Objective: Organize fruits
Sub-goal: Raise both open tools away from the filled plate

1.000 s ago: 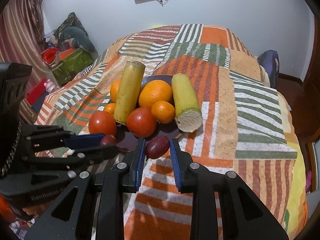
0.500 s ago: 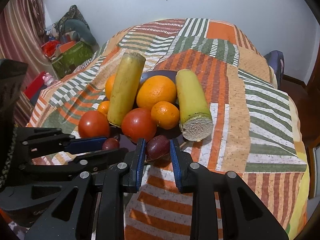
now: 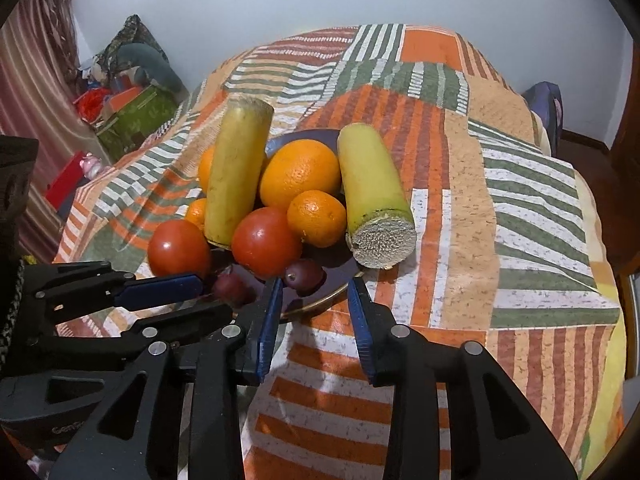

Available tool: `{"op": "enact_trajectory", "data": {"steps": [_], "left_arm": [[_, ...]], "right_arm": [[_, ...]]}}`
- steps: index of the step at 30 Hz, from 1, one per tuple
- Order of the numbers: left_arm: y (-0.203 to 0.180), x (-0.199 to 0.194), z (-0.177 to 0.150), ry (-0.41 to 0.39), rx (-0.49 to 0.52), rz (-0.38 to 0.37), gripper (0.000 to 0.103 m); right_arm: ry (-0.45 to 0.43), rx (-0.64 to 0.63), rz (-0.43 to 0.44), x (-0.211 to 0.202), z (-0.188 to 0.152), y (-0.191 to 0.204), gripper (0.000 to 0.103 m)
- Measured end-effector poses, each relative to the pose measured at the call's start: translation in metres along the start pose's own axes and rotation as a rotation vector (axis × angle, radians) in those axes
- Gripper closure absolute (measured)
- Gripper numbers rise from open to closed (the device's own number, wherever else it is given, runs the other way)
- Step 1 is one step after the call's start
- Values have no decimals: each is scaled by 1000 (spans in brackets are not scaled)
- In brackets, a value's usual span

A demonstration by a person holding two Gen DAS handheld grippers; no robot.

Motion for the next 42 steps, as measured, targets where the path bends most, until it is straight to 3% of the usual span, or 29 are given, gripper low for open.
{"op": "enact_trajectory", "data": {"steps": [7, 19, 28, 30, 34, 36, 38, 42], "left_arm": [[-7, -47, -5, -97, 9, 32, 73], [-18, -217, -29, -467, -20, 92, 73], [-46, -314, -70, -673, 18, 100, 72], [-50, -326, -79, -706, 18, 105, 57], [-55, -344, -93, -762, 10, 122, 47], [-56, -351, -99, -774, 3, 124, 34], [-56, -357, -104, -801, -4, 137, 31], [-57, -366, -112, -830, -11, 149, 13]], "right_arm": [[-82, -4, -12, -42, 2, 6, 72], [-410, -56, -74, -195, -2, 48, 72], [-597, -121, -91, -269, -20, 92, 70], [-632, -133, -93, -281, -26, 100, 63], [-685, -138, -106, -295, -33, 109, 46], [-697, -140, -112, -297, -35, 111, 40], [-713, -137, -122, -300, -37, 112, 35], [-739, -131, -140, -304, -40, 115, 23]]}}
Point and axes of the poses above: each gripper's, at about its wrist camera, not at the fingertips, and x roughly the way its jaws point, y to its left, z to its top, the point moved 8 cm from there along x, roughly the way its jaws point, and after that the axes turned 12 degrees about y, right-handed, at the moved point
